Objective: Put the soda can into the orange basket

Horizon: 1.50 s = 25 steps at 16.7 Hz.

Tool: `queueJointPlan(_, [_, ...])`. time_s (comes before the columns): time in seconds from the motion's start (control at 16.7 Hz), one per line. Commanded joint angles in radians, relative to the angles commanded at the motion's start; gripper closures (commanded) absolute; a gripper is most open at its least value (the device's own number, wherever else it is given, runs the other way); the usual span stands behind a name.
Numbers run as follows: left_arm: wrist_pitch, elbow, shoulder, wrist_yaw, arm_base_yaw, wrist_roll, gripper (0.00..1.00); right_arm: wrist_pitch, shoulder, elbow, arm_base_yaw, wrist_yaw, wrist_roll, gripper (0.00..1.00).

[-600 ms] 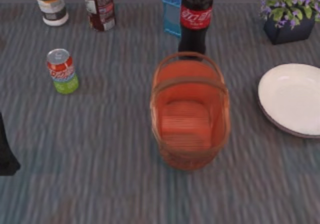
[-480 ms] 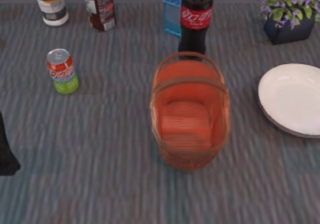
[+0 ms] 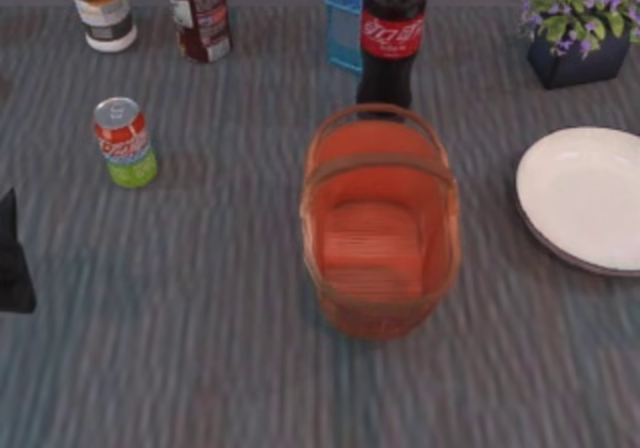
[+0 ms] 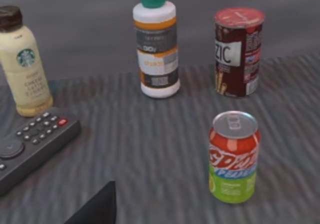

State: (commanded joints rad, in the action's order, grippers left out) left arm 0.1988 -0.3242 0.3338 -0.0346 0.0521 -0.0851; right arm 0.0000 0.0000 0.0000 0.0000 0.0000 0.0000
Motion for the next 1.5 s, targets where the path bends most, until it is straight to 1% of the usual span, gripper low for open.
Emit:
queueJointPlan(0.18, [0.150, -0.237, 0.250, -0.009, 0.023, -0.067, 0.00, 0.000, 0.000, 0.000, 0.000, 0.000, 0.000, 0.00])
queueJointPlan(0.42, [0.384, -0.608, 0.643, -0.012, 0.047, -0.176, 0.00, 0.000, 0.000, 0.000, 0.000, 0.000, 0.000, 0.00])
queueJointPlan(0.78, [0.752, -1.198, 1.266, -0.002, 0.072, -0.353, 0.00, 0.000, 0.000, 0.000, 0.000, 0.000, 0.000, 0.00])
queueJointPlan(1.02, [0.971, -1.551, 1.637, 0.009, 0.082, -0.460, 0.00, 0.000, 0.000, 0.000, 0.000, 0.000, 0.000, 0.00])
queueJointPlan(1.26, [1.141, -1.826, 1.926, 0.020, 0.088, -0.543, 0.00, 0.000, 0.000, 0.000, 0.000, 0.000, 0.000, 0.00])
queueJointPlan(1.5, [1.237, -1.981, 2.092, 0.027, 0.090, -0.592, 0.00, 0.000, 0.000, 0.000, 0.000, 0.000, 0.000, 0.00])
